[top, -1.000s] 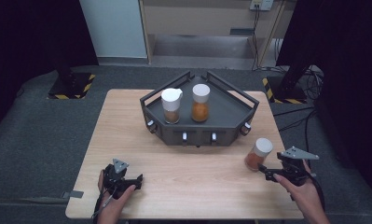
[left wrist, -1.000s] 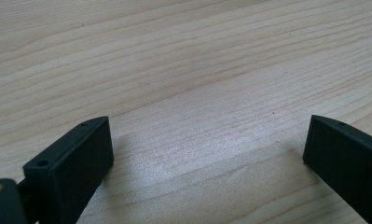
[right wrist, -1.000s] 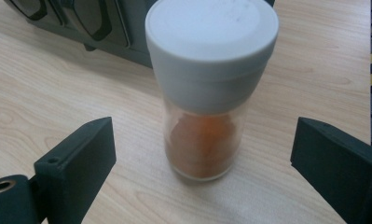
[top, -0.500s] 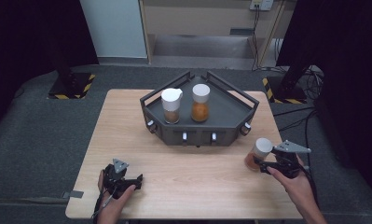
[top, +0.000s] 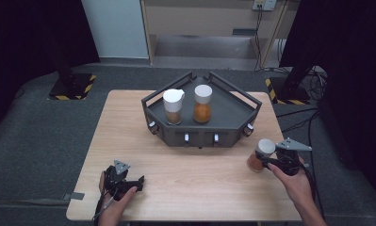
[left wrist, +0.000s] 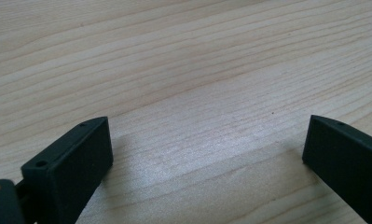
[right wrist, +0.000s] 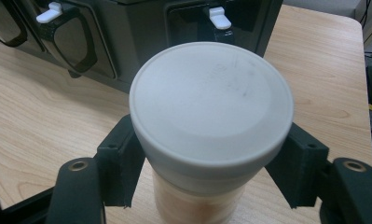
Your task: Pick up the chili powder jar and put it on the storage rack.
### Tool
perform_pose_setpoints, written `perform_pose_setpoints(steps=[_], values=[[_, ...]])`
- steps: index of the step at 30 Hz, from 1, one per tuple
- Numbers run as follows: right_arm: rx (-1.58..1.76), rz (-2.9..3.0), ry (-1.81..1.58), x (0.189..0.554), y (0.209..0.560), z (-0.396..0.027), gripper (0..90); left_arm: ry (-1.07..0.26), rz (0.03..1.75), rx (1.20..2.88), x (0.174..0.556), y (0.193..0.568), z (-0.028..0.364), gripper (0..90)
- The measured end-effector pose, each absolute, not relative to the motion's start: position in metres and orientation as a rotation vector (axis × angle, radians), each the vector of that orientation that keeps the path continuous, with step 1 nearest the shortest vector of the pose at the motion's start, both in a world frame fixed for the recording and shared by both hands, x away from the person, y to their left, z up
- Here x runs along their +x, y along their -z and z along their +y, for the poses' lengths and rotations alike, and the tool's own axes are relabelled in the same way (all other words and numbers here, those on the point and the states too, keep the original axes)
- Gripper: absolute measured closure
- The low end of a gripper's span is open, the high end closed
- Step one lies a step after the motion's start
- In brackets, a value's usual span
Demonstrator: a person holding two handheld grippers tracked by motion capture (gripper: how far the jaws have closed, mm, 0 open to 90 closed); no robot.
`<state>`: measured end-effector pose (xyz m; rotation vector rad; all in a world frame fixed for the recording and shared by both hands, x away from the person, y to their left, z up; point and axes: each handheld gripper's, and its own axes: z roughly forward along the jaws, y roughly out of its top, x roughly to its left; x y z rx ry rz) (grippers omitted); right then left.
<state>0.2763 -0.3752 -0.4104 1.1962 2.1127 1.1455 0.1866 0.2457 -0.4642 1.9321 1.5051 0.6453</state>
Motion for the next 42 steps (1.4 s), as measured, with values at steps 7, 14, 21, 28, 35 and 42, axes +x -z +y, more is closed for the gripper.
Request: perform_pose_setpoints(steps=[7, 14, 21, 28, 35, 42], values=[[1.204, 2.112, -1.13, 0.275, 0.408, -0.373, 34.3, -0.645, 1.505, 1.932, 0.187, 0.464, 0.246, 0.0], [1.188, 2.123, -1.136, 0.273, 0.402, -0.372, 34.3, -0.645, 1.505, 1.932, 0.187, 0.464, 0.246, 0.0], [1.151, 2.133, -1.146, 0.269, 0.387, -0.372, 34.3, -0.645, 1.505, 1.932, 0.187, 0.464, 0.246, 0.0], [1.115, 2.147, -1.14, 0.263, 0.369, -0.368, 34.3, -0.645, 1.505, 1.933, 0.187, 0.464, 0.246, 0.0], [1.076, 2.158, -1.147, 0.259, 0.356, -0.364, 34.3, -0.645, 1.505, 1.932, 0.187, 0.464, 0.246, 0.1], [1.058, 2.173, -1.162, 0.256, 0.345, -0.361, 34.4, -0.645, 1.505, 1.933, 0.187, 0.464, 0.246, 0.0]])
